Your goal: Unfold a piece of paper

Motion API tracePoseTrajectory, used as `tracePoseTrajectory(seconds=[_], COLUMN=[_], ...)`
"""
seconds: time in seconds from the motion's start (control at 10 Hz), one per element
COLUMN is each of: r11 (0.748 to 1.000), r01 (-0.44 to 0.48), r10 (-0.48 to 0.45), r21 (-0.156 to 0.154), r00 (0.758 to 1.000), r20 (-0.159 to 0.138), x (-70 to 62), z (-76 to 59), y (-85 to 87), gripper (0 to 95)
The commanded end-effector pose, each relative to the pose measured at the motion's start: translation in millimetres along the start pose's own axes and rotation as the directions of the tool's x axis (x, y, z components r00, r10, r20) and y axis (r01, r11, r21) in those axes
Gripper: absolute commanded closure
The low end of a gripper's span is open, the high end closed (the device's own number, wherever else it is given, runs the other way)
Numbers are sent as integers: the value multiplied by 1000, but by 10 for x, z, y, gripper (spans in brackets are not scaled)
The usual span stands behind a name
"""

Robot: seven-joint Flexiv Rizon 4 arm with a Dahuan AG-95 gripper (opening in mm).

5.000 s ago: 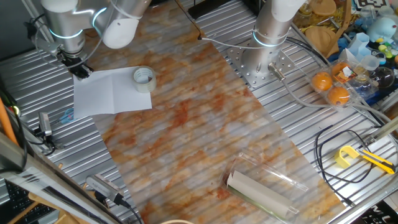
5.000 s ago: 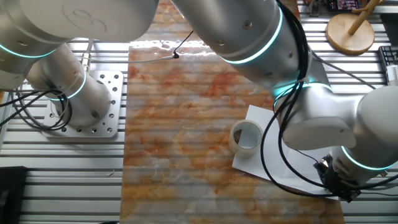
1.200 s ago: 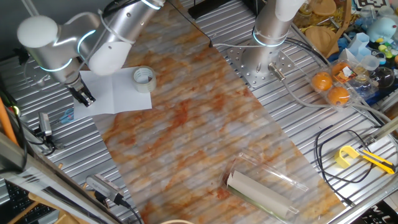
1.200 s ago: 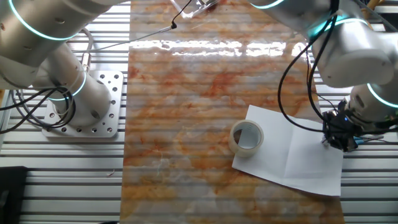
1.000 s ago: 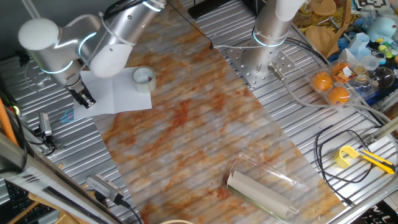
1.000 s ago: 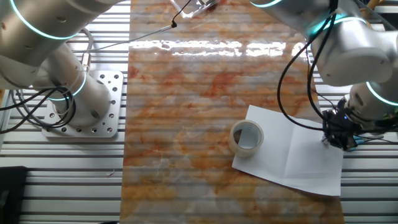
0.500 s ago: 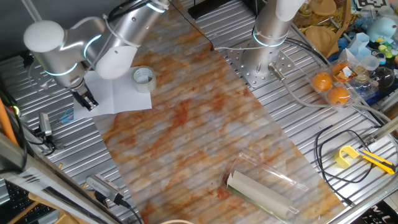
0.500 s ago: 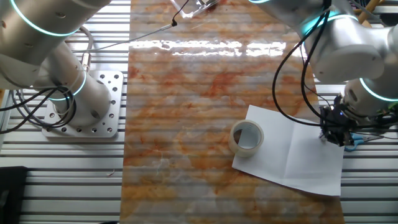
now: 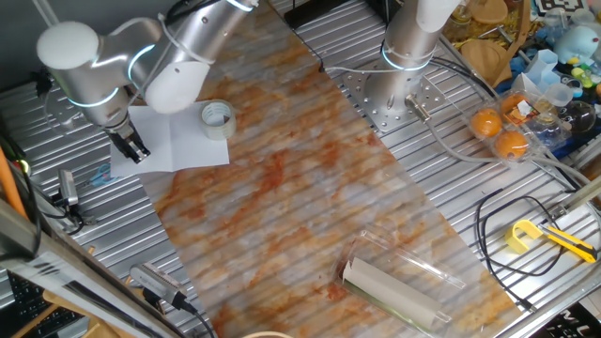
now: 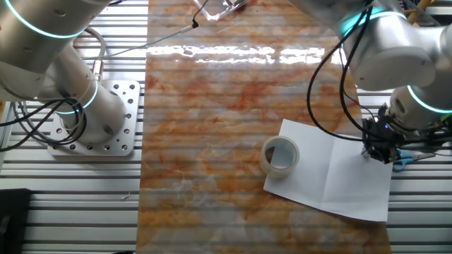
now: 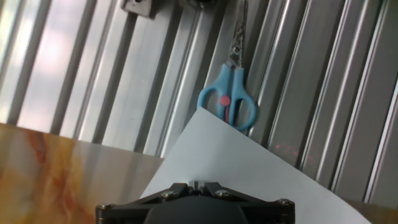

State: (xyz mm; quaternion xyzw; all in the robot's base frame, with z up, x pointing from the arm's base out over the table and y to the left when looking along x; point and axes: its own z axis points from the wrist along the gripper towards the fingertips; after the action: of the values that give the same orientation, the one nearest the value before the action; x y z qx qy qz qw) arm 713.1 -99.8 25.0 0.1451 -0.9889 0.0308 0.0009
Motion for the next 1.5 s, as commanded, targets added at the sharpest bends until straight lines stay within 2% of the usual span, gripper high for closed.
tracePoseTrajectory(seconds=[0.1, 0.3, 0.7, 0.9, 1.2, 1.4, 1.5], r11=[1000, 999, 1000, 1000, 1000, 999, 999], r01=[-19, -28, -23, -21, -23, -35, -38], r10=[19, 28, 22, 21, 23, 35, 38], r21=[4, 14, 15, 14, 9, 1, -1], r00=[1000, 999, 999, 999, 1000, 999, 999], r20=[13, 15, 24, 26, 13, 19, 20], x=[-13, 4, 74, 80, 148, 257, 267], z=[33, 73, 133, 117, -13, 20, 29], y=[84, 141, 123, 124, 168, 221, 226], gripper=[950, 950, 950, 950, 950, 950, 950])
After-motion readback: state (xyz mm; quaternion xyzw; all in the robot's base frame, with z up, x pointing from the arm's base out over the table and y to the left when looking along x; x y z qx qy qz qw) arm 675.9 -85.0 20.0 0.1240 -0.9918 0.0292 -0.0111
